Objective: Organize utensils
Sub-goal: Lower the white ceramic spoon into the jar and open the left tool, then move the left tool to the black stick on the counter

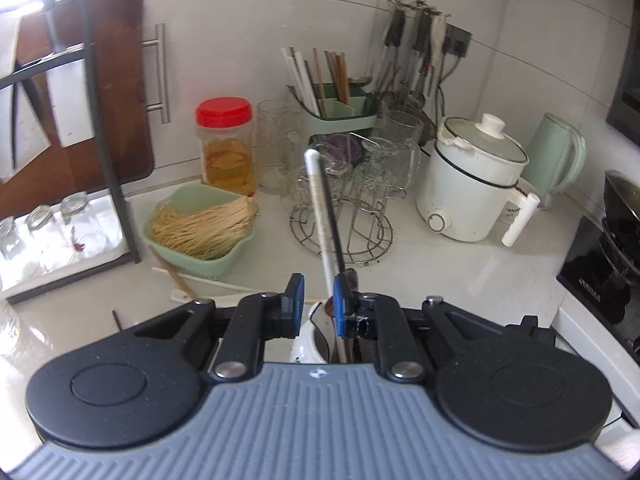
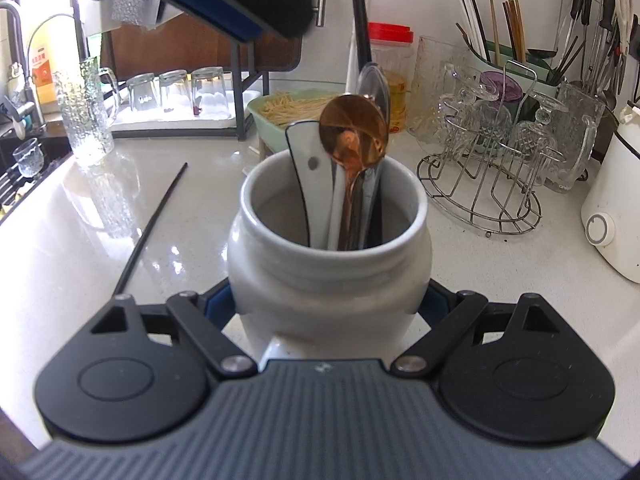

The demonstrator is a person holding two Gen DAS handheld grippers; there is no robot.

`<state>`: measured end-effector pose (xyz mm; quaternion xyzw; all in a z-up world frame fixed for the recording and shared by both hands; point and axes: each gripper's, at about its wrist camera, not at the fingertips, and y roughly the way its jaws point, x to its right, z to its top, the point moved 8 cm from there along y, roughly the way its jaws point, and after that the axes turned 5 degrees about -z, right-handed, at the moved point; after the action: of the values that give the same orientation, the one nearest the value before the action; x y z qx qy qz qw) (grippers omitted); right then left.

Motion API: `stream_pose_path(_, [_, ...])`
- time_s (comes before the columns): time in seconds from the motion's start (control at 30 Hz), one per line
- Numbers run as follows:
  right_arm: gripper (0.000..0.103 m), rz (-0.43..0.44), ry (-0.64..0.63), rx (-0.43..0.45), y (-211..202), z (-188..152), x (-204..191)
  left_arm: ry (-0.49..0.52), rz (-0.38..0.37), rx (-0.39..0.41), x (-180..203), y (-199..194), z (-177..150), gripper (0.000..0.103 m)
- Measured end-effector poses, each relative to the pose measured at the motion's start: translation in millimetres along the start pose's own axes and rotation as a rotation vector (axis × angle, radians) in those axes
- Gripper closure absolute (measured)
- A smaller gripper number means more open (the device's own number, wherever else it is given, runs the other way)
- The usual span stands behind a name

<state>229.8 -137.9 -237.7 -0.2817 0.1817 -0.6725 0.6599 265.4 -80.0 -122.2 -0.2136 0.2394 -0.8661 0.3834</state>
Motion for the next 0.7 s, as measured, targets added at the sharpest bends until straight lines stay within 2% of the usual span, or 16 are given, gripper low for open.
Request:
stream_pose_path(0.33, [0.011,0.064,-0.053,-0.011,-7,-5,6,-0.104,0.140,0.004,-6,-33,-16,0.085])
stream_pose_path(0.47, [0.011,0.093,-0.079,-0.011,-11,-9,7,-0.150,0.208,-0.005,-6,-45,-32,0.077])
stream_pose_path(0.63, [0.011,0.127,-0.107,-0.002,-17,-13,9,-0.231,0.301,-0.039,-9,-58,-57,0.074])
stream_pose_path(0.7, [0.011,0.136,-0.113,-0.001,-20,-15,9,-0.258,0.340,-0.042,-10,-64,-66,0.069])
